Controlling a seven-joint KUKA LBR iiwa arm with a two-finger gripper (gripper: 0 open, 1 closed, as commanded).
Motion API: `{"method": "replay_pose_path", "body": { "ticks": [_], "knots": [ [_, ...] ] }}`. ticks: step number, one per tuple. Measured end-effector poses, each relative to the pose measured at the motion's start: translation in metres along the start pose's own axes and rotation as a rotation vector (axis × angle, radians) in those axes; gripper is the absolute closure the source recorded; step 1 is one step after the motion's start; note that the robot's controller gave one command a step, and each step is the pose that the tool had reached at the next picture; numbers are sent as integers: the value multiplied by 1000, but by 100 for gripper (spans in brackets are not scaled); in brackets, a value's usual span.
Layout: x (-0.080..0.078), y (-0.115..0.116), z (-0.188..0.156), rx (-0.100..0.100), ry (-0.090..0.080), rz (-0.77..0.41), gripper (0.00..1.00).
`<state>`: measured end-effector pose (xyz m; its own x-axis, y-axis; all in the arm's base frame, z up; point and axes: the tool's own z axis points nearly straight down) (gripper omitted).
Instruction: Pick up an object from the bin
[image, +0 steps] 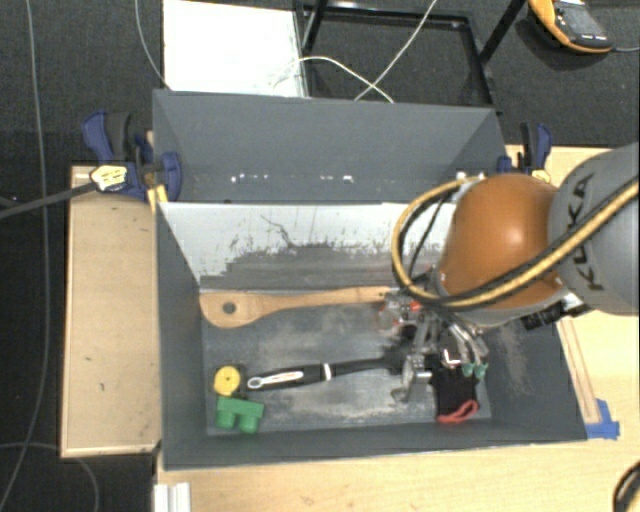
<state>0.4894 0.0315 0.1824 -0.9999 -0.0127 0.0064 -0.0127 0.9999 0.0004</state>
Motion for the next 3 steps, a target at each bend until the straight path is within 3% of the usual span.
{"method": "replay_pose_path", "body": {
  "ticks": [1,2,3],
  "knots": [
    [-2,0,-4,0,-9,2,0],
    [-22,-62,115,0,-2,150,0],
    [-32,-72,112,-3,-19,165,0]
  ]
}}
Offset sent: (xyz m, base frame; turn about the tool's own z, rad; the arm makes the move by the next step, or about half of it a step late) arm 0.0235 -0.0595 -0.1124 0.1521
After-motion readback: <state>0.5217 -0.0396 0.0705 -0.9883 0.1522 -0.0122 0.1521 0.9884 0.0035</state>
